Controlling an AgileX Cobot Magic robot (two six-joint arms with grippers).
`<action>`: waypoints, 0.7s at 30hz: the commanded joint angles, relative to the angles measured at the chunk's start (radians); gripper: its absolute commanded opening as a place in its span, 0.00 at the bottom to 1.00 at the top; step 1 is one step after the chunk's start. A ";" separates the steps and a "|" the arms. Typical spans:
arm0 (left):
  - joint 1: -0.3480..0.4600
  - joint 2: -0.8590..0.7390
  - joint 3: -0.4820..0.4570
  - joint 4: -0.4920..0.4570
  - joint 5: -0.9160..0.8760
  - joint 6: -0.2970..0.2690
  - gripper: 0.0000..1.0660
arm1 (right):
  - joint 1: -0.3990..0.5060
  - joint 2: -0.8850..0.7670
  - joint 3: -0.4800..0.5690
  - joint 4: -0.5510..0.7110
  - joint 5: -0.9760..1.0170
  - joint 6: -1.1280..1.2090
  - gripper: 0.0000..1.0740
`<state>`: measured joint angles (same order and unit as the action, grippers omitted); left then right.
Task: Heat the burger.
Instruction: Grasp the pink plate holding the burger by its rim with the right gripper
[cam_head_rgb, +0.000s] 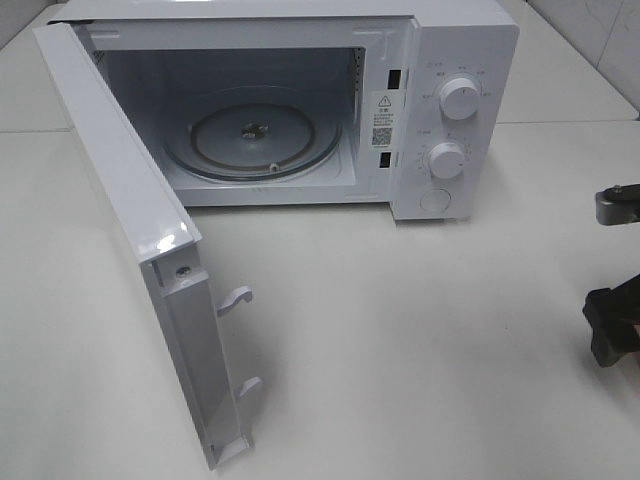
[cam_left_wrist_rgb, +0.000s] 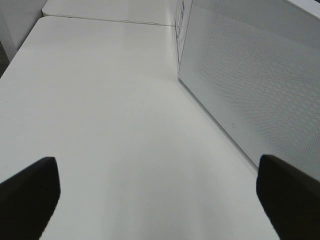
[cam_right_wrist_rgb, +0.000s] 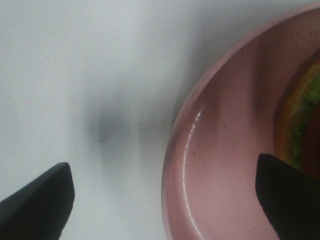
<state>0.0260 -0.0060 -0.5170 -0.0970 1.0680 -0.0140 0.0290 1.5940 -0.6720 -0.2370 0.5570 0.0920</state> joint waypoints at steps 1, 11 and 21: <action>-0.004 -0.014 0.001 -0.004 0.001 0.000 0.94 | -0.006 0.055 0.004 -0.005 -0.027 0.002 0.80; -0.004 -0.014 0.001 -0.004 0.001 0.000 0.94 | -0.006 0.133 0.004 -0.005 -0.085 0.005 0.75; -0.004 -0.014 0.001 -0.004 0.001 0.000 0.94 | -0.006 0.137 0.008 -0.028 -0.095 0.013 0.51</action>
<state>0.0260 -0.0060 -0.5170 -0.0970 1.0680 -0.0140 0.0290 1.7240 -0.6690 -0.2520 0.4630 0.1010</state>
